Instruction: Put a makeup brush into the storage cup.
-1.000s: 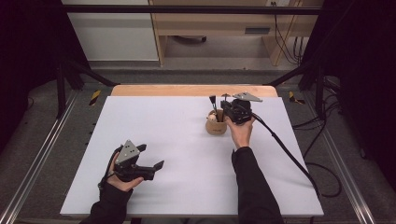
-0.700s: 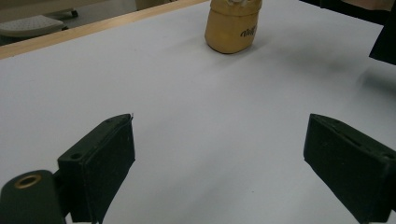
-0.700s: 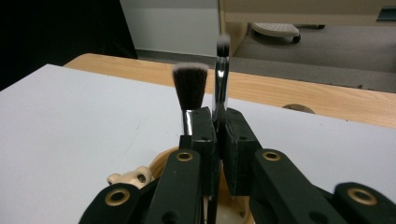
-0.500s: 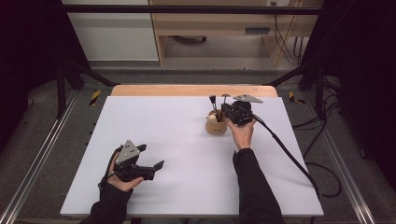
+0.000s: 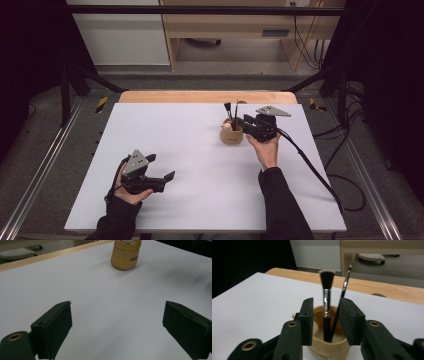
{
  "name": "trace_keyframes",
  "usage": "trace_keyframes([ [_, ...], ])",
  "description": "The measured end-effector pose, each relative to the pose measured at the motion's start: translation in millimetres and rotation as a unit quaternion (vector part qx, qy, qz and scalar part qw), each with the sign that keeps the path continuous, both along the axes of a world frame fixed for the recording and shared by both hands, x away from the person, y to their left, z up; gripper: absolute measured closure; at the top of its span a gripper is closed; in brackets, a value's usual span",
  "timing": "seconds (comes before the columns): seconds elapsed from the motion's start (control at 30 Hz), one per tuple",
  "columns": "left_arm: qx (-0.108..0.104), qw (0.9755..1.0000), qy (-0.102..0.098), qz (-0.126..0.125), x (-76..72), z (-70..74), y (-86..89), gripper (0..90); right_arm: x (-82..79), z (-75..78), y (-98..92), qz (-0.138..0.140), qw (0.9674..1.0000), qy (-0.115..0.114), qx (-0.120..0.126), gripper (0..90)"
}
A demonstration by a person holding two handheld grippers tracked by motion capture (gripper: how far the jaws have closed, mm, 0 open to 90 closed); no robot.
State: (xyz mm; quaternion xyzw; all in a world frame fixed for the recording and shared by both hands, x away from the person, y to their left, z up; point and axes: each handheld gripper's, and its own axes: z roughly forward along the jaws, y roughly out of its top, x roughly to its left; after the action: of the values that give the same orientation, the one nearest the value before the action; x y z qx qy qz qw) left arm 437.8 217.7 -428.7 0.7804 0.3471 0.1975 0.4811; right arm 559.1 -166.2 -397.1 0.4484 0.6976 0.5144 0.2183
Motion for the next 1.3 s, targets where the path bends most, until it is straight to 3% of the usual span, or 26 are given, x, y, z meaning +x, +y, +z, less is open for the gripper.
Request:
trace_keyframes([
  [0.2,0.000,1.0000,0.000,0.000,0.1,0.3,0.3,8.0,-19.5,3.7,-4.0,0.024,0.9996,-0.006,0.013,50.0],
  [0.53,-0.003,1.0000,0.001,0.002,0.5,0.7,1.6,7.3,-53.6,5.3,-13.8,0.048,0.9986,-0.019,0.013,28.7],
  [0.67,-0.005,1.0000,0.000,0.002,0.5,0.9,2.4,7.0,-64.1,5.8,-17.6,0.051,0.9985,-0.017,-0.001,19.5],
  [0.8,-0.007,1.0000,0.001,0.001,0.8,0.8,3.5,6.7,-75.5,6.0,-20.4,0.056,0.9982,-0.018,0.012,15.8],
  [1.3,-0.009,0.9999,-0.002,0.008,-0.2,2.0,13.5,6.1,-111.5,-3.5,-48.1,0.044,0.9986,-0.021,0.018,6.5],
])
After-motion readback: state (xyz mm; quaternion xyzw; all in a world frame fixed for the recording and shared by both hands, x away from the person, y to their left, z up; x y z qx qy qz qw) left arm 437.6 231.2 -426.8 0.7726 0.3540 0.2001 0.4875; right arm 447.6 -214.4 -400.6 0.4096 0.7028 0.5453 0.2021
